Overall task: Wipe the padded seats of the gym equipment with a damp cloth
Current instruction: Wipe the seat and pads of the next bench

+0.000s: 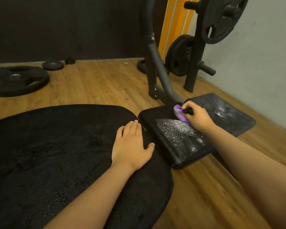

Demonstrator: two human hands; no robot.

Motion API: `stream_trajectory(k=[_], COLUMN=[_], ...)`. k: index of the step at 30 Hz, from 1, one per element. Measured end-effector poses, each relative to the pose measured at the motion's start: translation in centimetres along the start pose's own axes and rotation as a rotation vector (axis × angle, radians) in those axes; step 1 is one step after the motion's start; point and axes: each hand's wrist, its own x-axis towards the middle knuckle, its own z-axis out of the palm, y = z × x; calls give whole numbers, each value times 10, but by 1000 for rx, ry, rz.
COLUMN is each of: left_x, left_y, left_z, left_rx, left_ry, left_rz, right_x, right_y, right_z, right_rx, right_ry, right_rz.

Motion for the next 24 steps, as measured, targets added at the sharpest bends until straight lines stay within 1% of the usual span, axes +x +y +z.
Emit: stream_trajectory(k=[5, 9, 11, 13, 18, 22, 24], left_x=[0, 1, 2, 3, 3, 3, 3], left_y=[1, 2, 2, 3, 4, 5, 5], left_z=[0, -1, 0, 0, -3, -4, -5], left_rx=[22, 26, 28, 28, 26, 5, 17], left_ry=[2, -7, -8, -7, -13, 5, -10], left_rz=[3, -1, -2, -4, -5, -4, -5], right_x=[-16, -15, -16, -17, -22, -40, -42], right_y=[32, 13, -9, -35, -83, -86, -74], right_z=[-23, -13, 2, 19, 52, 55, 43], right_rx=[-58, -54, 6, 53, 103, 106, 99], right_ry=[84, 102, 58, 6, -98, -169, -132], right_rz=[133, 187, 152, 66, -69, -197, -180])
